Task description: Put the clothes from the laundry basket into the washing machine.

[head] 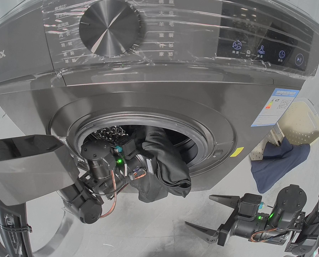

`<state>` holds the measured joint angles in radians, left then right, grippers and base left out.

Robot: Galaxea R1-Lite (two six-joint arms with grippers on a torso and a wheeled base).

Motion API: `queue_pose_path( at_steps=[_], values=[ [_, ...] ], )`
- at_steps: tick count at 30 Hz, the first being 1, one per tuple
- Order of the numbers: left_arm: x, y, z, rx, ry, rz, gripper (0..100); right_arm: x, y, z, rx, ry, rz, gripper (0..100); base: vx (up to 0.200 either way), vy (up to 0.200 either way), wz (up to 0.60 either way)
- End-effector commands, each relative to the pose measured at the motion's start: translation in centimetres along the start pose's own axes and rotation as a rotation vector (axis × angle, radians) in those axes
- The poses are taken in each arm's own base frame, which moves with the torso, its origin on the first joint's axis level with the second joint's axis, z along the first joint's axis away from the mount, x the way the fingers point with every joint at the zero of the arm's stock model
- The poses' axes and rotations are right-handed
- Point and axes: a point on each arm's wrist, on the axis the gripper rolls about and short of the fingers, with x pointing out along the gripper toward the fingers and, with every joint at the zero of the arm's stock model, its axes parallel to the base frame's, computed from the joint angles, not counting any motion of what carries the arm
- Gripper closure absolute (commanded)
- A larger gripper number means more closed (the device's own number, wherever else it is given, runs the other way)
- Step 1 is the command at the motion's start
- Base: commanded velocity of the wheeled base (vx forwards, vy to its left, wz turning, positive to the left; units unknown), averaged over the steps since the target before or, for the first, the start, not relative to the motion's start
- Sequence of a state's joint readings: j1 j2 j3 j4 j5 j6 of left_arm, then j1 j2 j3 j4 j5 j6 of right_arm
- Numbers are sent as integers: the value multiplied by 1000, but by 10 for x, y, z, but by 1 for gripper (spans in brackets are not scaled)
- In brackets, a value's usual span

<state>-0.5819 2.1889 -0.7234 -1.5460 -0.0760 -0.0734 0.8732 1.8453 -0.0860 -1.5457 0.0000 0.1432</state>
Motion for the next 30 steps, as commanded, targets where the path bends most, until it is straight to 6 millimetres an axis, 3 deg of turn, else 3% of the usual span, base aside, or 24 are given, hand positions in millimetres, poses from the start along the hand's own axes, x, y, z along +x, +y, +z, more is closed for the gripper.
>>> queue_pose_path(
  at_steps=[1,5,11,14,17,22,29,30],
  values=[
    [37,28,-33,3,-17,57,100,-1,1,2,-1,-9,3,0,0,0,0],
    [54,40,-33,10,-66,76,100,-1,1,2,-1,-9,3,0,0,0,0],
    [89,62,-17,14,-161,184,100,1,0,1,-1,-3,2,0,0,0,0],
    [98,67,-8,14,-184,221,100,1,1,0,0,-3,3,0,0,0,0],
    [116,91,16,21,-274,330,100,0,1,0,-1,-2,3,0,0,0,0],
    [122,109,36,8,-312,410,100,0,1,0,0,-2,3,0,0,0,0],
    [118,101,24,-17,-261,398,100,0,1,0,0,0,3,0,0,0,0],
    [118,101,24,-17,-261,398,0,0,1,0,0,0,3,0,0,0,0]
  ],
)
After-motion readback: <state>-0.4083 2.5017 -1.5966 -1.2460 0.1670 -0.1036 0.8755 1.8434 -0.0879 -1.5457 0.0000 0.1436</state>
